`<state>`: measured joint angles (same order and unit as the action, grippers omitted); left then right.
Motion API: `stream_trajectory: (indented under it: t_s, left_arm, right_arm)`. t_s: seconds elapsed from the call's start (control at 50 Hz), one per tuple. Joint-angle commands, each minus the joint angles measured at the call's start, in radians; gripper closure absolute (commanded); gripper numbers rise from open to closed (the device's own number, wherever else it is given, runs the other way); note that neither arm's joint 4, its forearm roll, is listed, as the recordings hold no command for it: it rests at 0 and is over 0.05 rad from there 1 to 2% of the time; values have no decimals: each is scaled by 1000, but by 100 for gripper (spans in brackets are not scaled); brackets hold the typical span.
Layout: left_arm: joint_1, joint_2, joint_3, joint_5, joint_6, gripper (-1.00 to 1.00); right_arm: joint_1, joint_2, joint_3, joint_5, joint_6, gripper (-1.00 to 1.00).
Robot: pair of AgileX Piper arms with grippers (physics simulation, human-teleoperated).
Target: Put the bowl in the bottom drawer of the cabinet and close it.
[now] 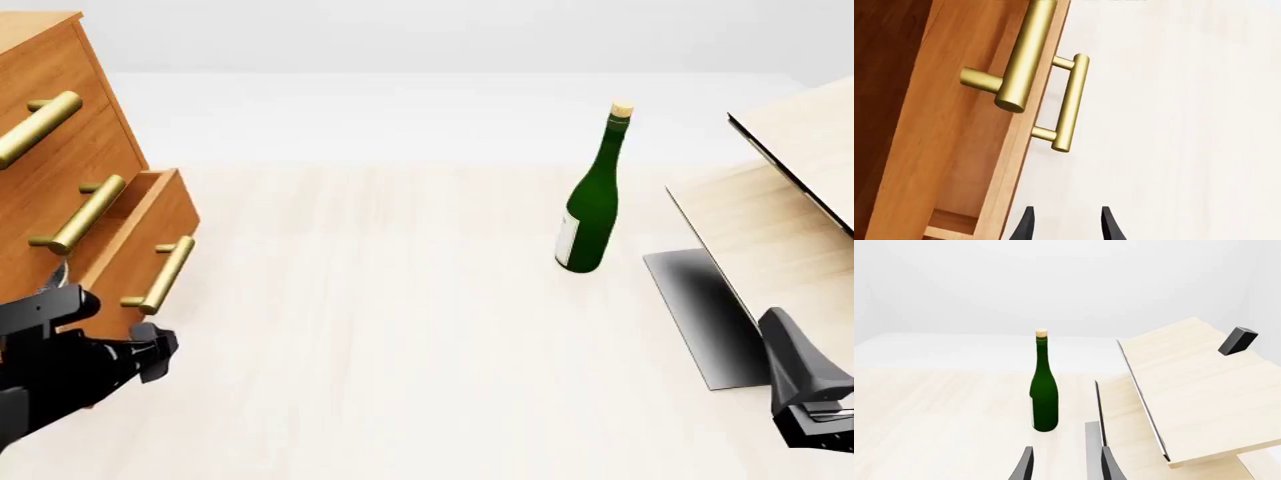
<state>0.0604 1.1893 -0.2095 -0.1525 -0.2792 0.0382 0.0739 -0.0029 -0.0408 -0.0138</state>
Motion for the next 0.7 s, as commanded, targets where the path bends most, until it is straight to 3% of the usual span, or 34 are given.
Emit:
stream_trajectory:
  t_s: [0.02,0.44,0.7]
  left_arm:
    - [55,42,5,-32,28,-100]
    - [175,23,-2,-29,81,-100]
    - [209,15,-37,-34,76,-100]
  right_arm:
    - [0,0,0,0,0,-100]
    - [0,1,0,0,0,-100]
    - [0,0,0,0,0,-100]
